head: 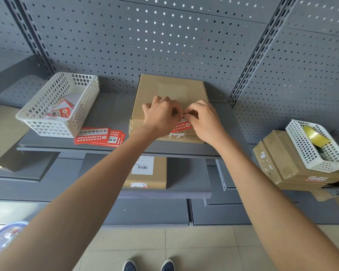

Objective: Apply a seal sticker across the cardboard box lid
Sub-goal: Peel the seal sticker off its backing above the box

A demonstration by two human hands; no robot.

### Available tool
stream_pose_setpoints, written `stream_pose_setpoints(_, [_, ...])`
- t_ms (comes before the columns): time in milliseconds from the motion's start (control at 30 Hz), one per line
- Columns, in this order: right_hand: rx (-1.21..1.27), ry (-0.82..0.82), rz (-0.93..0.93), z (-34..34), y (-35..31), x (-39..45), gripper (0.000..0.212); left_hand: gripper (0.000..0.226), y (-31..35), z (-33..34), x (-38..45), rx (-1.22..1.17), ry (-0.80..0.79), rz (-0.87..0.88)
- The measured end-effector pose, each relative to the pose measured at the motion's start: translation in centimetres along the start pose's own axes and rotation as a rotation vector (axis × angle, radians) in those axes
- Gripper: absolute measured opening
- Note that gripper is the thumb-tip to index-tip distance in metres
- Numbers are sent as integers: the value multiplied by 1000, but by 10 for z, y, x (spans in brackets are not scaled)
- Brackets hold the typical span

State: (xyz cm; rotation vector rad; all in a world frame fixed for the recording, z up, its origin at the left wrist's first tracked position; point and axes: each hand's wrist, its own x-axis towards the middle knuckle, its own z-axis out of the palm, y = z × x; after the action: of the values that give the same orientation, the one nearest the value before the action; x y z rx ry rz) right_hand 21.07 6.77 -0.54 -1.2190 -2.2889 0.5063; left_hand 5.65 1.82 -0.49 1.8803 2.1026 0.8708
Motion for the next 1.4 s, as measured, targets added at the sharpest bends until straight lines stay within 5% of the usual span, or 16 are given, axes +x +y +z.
stream_pose_setpoints(1400, [65,44,-32,7,9,-8,11,10,-9,2,-3,23,39,87])
